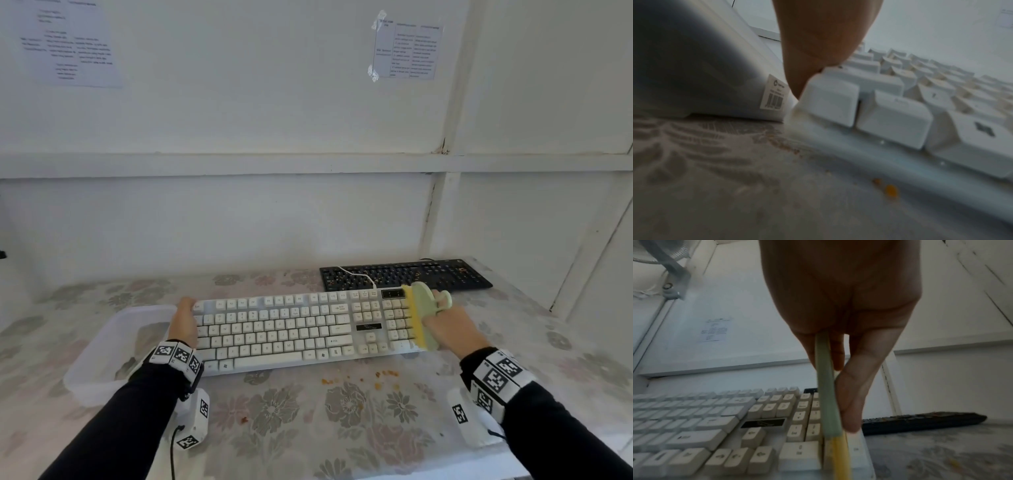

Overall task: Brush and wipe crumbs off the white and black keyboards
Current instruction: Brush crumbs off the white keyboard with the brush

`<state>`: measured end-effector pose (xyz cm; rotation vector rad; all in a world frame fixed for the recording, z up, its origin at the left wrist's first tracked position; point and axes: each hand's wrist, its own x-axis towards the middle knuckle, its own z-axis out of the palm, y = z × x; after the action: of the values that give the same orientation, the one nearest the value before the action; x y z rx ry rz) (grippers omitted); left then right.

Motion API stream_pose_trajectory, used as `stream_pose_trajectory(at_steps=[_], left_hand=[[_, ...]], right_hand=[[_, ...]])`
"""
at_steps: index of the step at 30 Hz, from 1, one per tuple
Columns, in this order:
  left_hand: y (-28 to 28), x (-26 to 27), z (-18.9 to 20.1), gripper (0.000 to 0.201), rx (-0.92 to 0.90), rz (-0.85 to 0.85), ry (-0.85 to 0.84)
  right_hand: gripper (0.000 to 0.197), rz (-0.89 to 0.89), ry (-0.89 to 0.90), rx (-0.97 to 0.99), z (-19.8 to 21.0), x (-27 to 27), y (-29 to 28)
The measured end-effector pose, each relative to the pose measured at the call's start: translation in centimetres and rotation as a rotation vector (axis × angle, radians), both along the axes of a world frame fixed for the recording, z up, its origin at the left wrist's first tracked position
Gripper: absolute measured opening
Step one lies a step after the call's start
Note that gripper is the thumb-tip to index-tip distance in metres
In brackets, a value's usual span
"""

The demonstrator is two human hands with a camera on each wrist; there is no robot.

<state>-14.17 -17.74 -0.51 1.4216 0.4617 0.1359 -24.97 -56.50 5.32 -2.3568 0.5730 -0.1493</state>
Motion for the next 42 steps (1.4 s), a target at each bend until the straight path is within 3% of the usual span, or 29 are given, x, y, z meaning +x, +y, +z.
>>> stream_pose_trajectory(at_steps=[3,6,9,12,13,18,25,29,34,42], left_hand=[[0.3,0.2,-0.1,0.031,0.002,0.000,0.024],[0.8,0.8,-0.8,0.031,-0.001,-0.022,0.043],[1.0,1.1,-0.9,0.031,0.010,-0.020,0.049],[0.5,0.5,-0.3,0.029,0.009,0.009,0.014],[0.3,0.5,-0.2,0.030,0.011,0.017,0.008],[0.3,0.8,-0.7,0.039,-0.022,0.004,0.019],[0.2,0.6,-0.5,0.050,-0.081,0.002,0.006],[0.7,1.2,-0.8,0.032,-0.072,0.039,-0.026],[1.5,2.3,-2.2,0.024,-0.129,0.008,0.030],[0.8,1.0,-0.8,0.046,-0.103,0.035,0.013]], right_hand=[[0.011,-0.053,0.100,0.016,0.4,-1.1,0.1],[0.024,-0.033,0.161,-0.031,1.6,-1.7,0.4],[0.032,0.022,0.069,-0.167,3.5,-1.9,1.2],[0.013,0.159,-0.056,-0.380,4.8,-0.8,2.9],[0.016,0.227,-0.097,-0.404,4.9,0.0,3.7],[0.030,0.519,-0.317,-0.200,6.2,4.2,10.5],[0.030,0.757,-0.308,-0.194,6.8,9.3,21.7],[0.034,0.840,-0.303,-0.190,6.7,10.5,25.5],[0.038,0.875,-0.252,-0.242,5.9,11.5,26.4],[0.039,0.838,-0.153,-0.380,5.9,12.1,22.3]])
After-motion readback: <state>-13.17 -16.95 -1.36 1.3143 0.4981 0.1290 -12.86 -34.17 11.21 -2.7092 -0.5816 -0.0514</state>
